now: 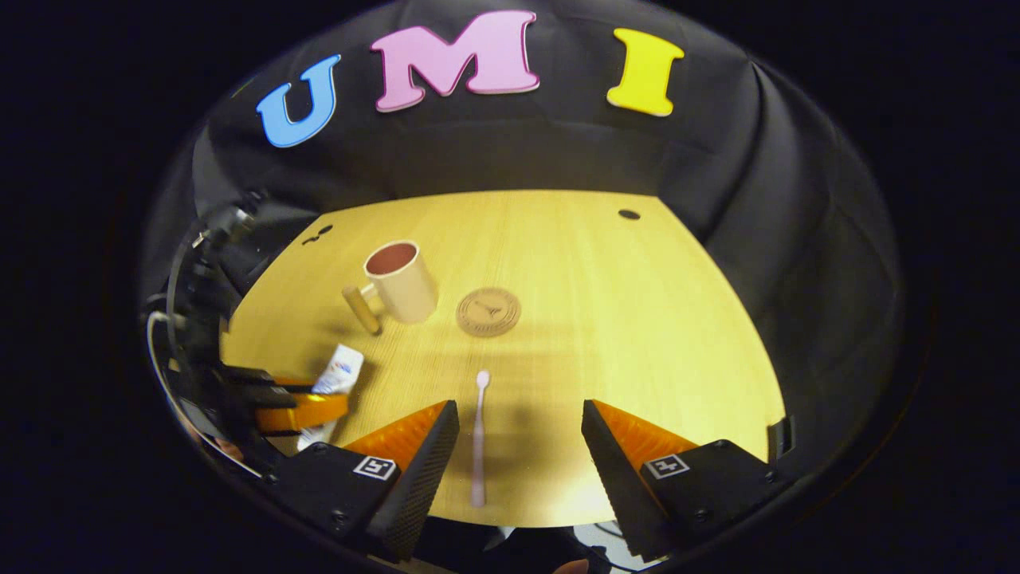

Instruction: Put the toothbrush and toothpaste on the desktop into the cup, then pick up the cup and place it on the coaster on the desktop.

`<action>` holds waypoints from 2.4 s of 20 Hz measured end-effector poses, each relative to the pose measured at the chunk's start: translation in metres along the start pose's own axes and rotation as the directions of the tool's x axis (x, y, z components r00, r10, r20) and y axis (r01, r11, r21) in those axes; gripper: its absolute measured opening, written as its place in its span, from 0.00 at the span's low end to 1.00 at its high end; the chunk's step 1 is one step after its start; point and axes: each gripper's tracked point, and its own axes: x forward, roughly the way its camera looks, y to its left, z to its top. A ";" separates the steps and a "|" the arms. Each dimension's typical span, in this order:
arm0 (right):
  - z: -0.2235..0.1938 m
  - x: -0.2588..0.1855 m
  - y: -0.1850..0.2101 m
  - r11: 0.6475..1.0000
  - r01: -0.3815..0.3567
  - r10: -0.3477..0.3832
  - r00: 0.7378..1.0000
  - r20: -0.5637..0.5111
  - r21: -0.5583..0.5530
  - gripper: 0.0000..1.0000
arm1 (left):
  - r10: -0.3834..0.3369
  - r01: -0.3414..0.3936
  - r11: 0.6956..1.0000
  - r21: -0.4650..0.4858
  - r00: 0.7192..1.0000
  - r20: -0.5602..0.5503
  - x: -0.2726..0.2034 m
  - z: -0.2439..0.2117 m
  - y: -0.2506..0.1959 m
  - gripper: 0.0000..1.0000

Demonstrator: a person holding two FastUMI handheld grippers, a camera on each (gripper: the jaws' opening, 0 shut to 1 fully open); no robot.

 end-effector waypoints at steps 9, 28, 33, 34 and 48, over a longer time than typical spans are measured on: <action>-0.054 0.056 0.030 1.000 -0.021 0.016 0.973 -0.229 -0.016 0.77 | -0.048 0.075 0.994 -0.078 0.953 0.298 -0.091 0.052 0.036 0.22; -0.066 0.084 0.032 0.997 -0.077 0.070 0.930 -0.361 -0.007 0.09 | -0.137 0.193 0.981 -0.030 0.788 0.600 -0.142 0.159 0.021 0.22; -0.038 0.063 0.027 0.987 -0.145 0.156 0.970 -0.189 0.070 0.06 | -0.209 0.246 0.968 0.039 0.720 0.662 -0.131 0.212 0.004 0.22; -0.029 0.054 0.025 0.984 -0.161 0.171 0.975 -0.145 0.079 0.06 | -0.223 0.254 0.966 0.053 0.707 0.672 -0.126 0.221 0.001 0.22; -0.007 -0.043 -0.028 0.926 -0.183 0.153 0.981 0.115 0.331 0.06 | -0.246 0.239 0.966 0.100 0.727 0.640 -0.002 0.289 -0.013 0.22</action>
